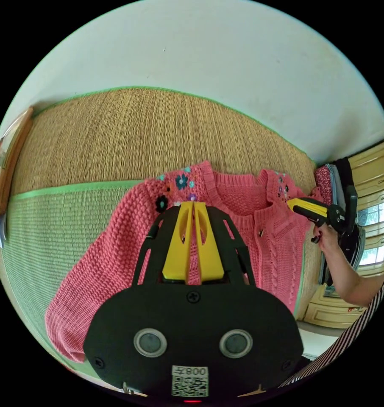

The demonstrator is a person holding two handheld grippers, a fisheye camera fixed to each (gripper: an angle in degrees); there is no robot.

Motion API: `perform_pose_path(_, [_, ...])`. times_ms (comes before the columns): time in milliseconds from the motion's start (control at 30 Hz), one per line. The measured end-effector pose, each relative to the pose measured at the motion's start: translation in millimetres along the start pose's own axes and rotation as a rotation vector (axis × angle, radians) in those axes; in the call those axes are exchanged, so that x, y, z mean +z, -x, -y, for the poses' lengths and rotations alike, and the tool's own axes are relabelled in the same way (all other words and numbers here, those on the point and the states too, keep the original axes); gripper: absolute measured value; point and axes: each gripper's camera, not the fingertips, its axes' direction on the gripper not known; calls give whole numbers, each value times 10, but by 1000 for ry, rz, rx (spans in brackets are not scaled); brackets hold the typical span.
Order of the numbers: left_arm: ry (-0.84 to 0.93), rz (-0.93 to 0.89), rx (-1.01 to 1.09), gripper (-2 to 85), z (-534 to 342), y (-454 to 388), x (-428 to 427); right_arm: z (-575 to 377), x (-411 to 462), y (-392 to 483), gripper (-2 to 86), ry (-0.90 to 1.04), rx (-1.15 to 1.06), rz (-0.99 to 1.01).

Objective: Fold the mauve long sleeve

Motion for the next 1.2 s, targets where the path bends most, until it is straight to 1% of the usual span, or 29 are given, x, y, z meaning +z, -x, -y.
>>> perform_pose_path(33, [-1,-4,-3,2,38,-14,10,40,-71,-89,1,-43,26,-7])
perform_pose_path(67, [17,-9,-12,2,116,-36,61,91,-78,-178,1,-44,43,0])
perform_pose_path(100, [37,-18,-3,3,182,-66,129,118,-48,-223,1,-22,49,6])
perform_pose_path(133, [19,-23,0,3,203,-80,128,140,35,-320,1,30,62,28])
perform_pose_path(167, [20,-41,-26,4,255,-95,131,105,-28,-443,2,-18,105,83])
perform_pose_path(233, [25,-55,-30,5,324,-155,104,15,-141,-630,3,-17,155,150])
perform_pose_path(300, [-2,-134,36,9,377,-309,44,-221,-348,-855,6,-83,234,168])
perform_pose_path(333, [-7,-154,52,11,388,-354,34,-441,-496,-1052,9,-126,308,176])
perform_pose_path(400, [-16,-277,129,19,444,-564,39,-857,-713,-1415,16,-200,452,188])
perform_pose_path(433, [-12,-309,148,22,465,-627,51,-1175,-844,-1684,23,-242,560,189])
perform_pose_path(467, [-5,-354,182,27,509,-760,84,-1510,-962,-1953,35,-281,669,171])
perform_pose_path(500, [6,-384,220,32,565,-910,127,-1667,-1009,-2078,41,-293,724,157])
perform_pose_path(567, [30,-426,278,39,669,-1158,212,-2290,-1181,-2548,62,-338,956,83])
perform_pose_path(667, [77,-488,389,46,862,-1617,389,-2785,-1338,-2937,74,-371,1127,-16])
perform_pose_path(800, [146,-543,549,55,1101,-2275,641,-2949,-1362,-3280,85,-340,1186,-72])
perform_pose_path(900, [172,-559,631,56,1204,-2642,770,-2943,-1292,-3515,86,-288,1205,-96])
perform_pose_path(967, [198,-566,659,56,1242,-2795,851,-2926,-1228,-3642,78,-246,1204,-118])
perform_pose_path(1200, [283,-572,646,53,1335,-2930,1078,-2993,-1136,-3747,51,-268,1173,-100])
